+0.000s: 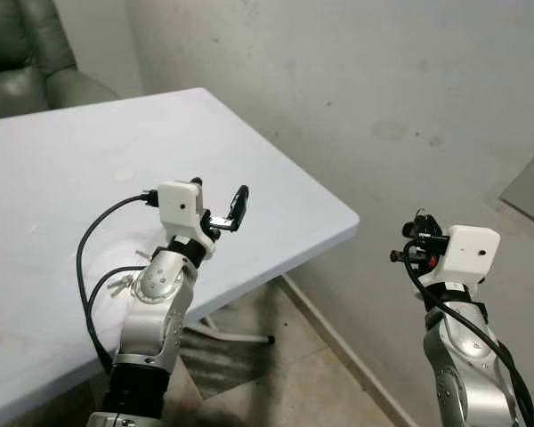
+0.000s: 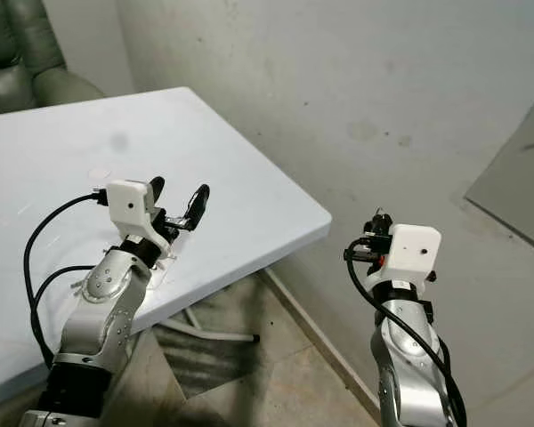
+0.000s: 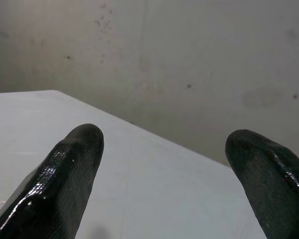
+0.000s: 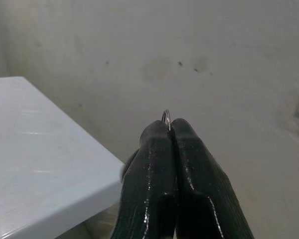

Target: Hang keys on a hook

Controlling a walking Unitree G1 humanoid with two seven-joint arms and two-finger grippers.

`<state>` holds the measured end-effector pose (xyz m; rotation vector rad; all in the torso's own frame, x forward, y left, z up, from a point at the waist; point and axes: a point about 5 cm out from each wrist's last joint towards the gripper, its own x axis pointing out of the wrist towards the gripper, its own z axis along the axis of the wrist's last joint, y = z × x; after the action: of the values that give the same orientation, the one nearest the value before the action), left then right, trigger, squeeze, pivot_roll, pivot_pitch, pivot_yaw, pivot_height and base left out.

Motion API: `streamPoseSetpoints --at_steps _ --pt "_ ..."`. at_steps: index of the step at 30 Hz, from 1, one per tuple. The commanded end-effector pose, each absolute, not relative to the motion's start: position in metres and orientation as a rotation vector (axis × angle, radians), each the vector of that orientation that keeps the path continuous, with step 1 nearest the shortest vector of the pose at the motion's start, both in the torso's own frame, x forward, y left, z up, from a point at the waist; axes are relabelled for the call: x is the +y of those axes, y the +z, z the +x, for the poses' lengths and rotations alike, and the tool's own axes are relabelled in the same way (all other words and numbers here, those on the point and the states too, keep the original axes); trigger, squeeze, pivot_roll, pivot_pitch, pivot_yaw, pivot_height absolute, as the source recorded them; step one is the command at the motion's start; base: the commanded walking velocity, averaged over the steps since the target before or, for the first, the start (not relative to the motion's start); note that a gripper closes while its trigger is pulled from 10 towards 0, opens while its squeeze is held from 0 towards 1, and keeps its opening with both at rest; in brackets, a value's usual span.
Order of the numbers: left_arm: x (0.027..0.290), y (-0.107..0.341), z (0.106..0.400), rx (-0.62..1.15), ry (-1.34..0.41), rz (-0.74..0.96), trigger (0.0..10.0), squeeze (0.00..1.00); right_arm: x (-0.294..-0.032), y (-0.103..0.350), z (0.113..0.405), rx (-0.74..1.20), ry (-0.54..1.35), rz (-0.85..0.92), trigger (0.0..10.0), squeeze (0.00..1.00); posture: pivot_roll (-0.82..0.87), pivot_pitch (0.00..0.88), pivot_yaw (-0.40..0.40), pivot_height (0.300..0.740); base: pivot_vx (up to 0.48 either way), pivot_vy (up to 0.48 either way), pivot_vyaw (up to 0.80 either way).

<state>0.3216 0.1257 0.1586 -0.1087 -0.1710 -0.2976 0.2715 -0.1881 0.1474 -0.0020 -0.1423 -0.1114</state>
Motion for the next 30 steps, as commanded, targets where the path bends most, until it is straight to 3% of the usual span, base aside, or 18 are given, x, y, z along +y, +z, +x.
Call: streamPoseSetpoints --at_steps 1,19,22,30 --pt "0.125 0.165 0.322 -0.18 -0.308 -0.106 10.0 0.0 -0.19 0.149 0.269 -0.136 -0.123 -0.015 10.0 0.0 -0.04 0.0 -0.007 0.74 0.0 0.0 -0.77" --pt "0.125 0.164 0.328 -0.135 -0.303 -0.093 10.0 0.0 -0.187 0.148 0.27 -0.117 -0.111 -0.027 10.0 0.0 -0.03 0.0 -0.017 0.74 0.0 0.0 -0.76" --pt "0.122 0.162 0.328 -0.132 -0.323 -0.017 10.0 0.0 -0.187 0.147 0.269 -0.113 -0.109 -0.033 10.0 0.0 -0.03 0.0 -0.018 0.74 0.0 0.0 -0.76" --pt "0.115 0.159 0.325 -0.103 -0.345 -0.088 10.0 0.0 -0.186 0.146 0.267 -0.108 -0.119 -0.039 10.0 0.0 -0.04 0.0 -0.016 0.74 0.0 0.0 -0.53"
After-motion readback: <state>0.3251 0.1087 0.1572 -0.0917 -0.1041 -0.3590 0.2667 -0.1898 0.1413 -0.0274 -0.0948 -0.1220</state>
